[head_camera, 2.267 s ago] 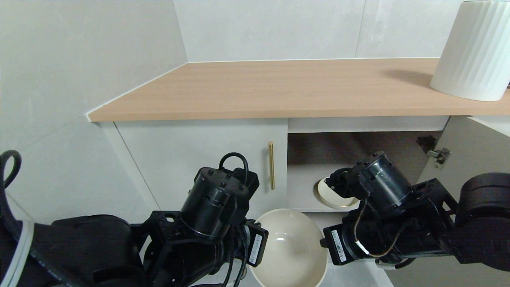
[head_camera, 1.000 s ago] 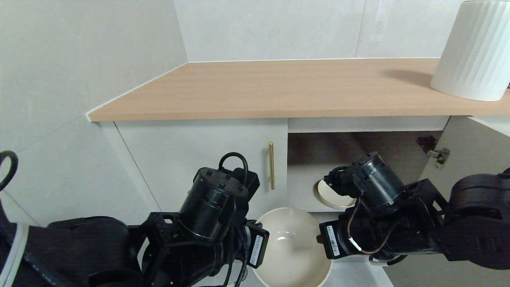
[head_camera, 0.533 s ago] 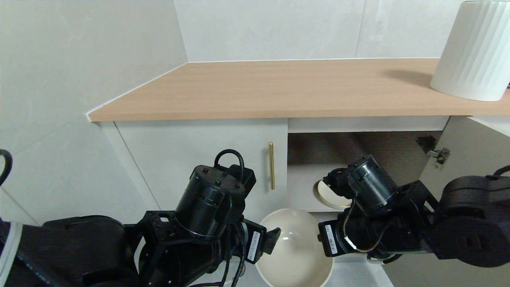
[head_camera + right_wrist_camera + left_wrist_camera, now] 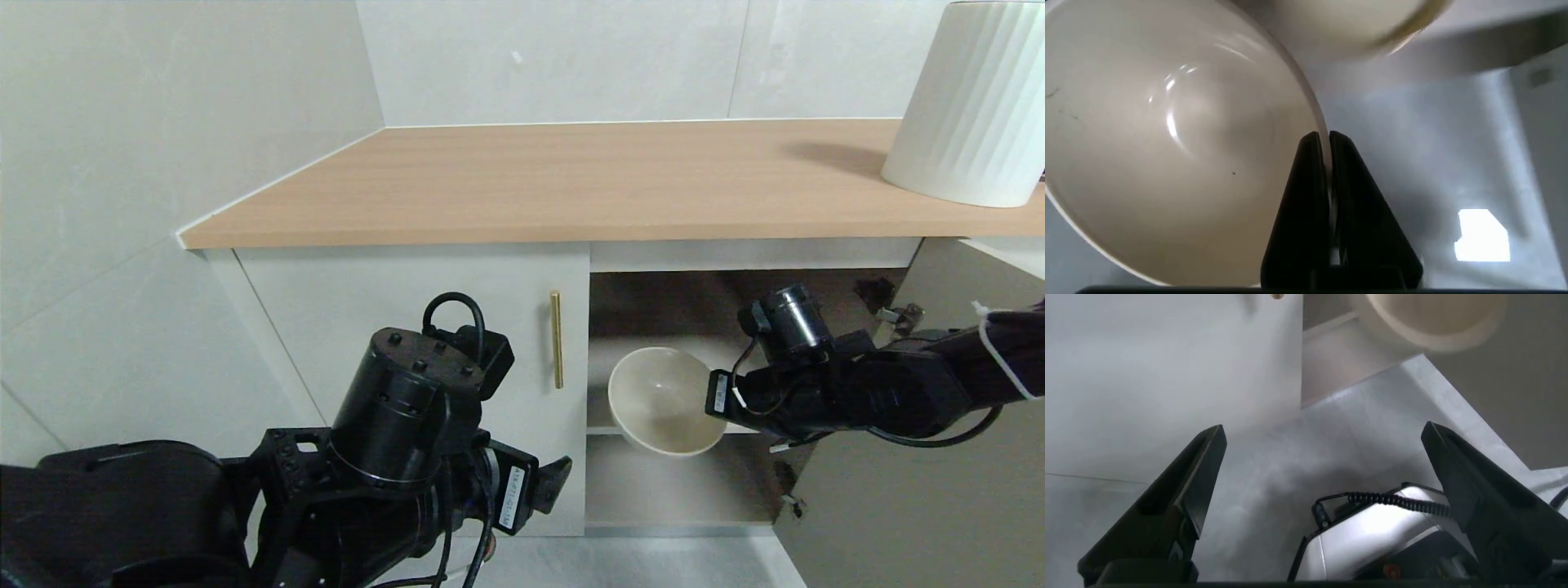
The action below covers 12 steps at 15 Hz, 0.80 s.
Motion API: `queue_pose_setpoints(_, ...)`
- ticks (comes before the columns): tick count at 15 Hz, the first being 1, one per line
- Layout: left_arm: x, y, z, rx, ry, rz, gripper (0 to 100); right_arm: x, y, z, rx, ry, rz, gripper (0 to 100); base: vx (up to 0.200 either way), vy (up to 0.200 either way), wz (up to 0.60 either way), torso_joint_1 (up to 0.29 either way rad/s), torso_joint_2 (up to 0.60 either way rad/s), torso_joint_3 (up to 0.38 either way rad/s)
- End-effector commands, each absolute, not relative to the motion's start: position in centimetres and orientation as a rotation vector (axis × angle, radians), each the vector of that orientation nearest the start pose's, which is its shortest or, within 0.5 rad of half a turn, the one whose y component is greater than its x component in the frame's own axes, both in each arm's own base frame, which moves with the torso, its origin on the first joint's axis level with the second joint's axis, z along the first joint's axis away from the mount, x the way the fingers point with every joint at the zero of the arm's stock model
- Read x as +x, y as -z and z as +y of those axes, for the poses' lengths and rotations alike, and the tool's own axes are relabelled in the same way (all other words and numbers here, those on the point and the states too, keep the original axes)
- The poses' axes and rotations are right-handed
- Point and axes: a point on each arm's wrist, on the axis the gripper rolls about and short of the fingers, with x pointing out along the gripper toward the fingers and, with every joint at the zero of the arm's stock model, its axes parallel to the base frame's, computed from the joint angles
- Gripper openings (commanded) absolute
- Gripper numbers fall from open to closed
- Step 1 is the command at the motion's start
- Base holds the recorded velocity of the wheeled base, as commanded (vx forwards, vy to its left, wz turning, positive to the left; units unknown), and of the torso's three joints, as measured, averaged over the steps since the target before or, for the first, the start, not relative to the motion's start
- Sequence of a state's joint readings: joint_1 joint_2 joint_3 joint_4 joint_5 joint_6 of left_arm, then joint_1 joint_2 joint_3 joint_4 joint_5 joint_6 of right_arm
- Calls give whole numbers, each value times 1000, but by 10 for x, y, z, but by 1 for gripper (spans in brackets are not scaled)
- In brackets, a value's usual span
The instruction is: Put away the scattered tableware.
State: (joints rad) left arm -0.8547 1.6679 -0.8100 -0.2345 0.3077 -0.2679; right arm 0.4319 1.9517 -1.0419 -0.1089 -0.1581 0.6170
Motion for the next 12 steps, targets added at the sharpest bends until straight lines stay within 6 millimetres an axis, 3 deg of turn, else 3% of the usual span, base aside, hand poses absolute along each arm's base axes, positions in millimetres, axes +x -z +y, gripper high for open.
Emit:
queue_pose_setpoints(1, 190, -159, -208, 86, 452, 584, 100, 346, -88, 125, 361, 112, 796, 0, 0, 0, 0, 0, 0, 0)
queue_pose_setpoints(8, 190, -159, -208, 86, 452, 584, 100, 383, -73, 102, 436, 218, 728, 0, 0, 0, 0, 0, 0, 0)
queue_pose_setpoints(12, 190, -159, -208, 86, 452, 584, 100, 401, -57, 99, 449, 270, 720, 0, 0, 0, 0, 0, 0, 0)
